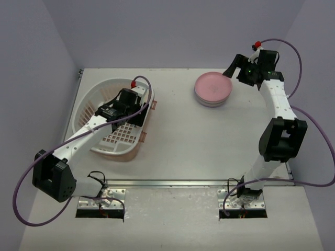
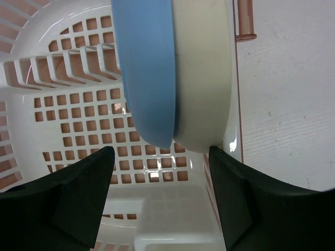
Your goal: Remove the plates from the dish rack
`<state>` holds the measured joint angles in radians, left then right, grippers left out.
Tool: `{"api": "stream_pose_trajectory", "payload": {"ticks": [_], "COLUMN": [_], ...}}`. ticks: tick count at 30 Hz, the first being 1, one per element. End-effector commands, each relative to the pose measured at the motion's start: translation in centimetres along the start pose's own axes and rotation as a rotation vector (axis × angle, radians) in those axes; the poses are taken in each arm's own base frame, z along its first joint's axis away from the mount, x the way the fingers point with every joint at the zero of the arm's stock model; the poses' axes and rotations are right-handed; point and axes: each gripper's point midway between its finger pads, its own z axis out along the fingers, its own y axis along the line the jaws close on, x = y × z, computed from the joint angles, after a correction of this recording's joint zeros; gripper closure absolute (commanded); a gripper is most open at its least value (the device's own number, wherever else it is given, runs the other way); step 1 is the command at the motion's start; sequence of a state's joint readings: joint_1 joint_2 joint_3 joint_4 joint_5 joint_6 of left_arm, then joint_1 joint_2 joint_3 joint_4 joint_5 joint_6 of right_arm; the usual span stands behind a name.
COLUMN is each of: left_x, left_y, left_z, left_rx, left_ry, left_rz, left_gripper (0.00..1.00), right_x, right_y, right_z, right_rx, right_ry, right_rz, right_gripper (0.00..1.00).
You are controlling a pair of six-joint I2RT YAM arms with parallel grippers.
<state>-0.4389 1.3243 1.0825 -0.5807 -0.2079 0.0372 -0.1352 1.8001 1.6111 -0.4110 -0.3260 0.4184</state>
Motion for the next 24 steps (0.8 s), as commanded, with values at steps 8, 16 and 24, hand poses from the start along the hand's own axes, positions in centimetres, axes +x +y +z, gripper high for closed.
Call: {"api": "stream_pose_trajectory", "payload": {"ticks": [8,16,24], "left_x": [-4.0,-5.5,-7.0], "left_y": [1.5,3.1,5.7], "left_z": [4.5,5.8,5.5], "left_rx": [-0.162,-0.245,-0.396], "left_ry": [-0.048,-0.062,-0.135], "left_rz": [-0.097,-0.108,-0.147], "left_gripper": [0.30,0.30,0.33], "right_x": [-0.6,0.6,1.4], "right_y": [4.2,4.7,4.8], "right_z": [-5.4,-6.4,-6.3], "right_rx": [-0.143,-0.168,-0.189], "right_ry": [-0.078,-0.071,-0.061], "right_rz": [-0.039,-0.054,-0.036], "right_gripper": [0.01,0.01,0.01]}}
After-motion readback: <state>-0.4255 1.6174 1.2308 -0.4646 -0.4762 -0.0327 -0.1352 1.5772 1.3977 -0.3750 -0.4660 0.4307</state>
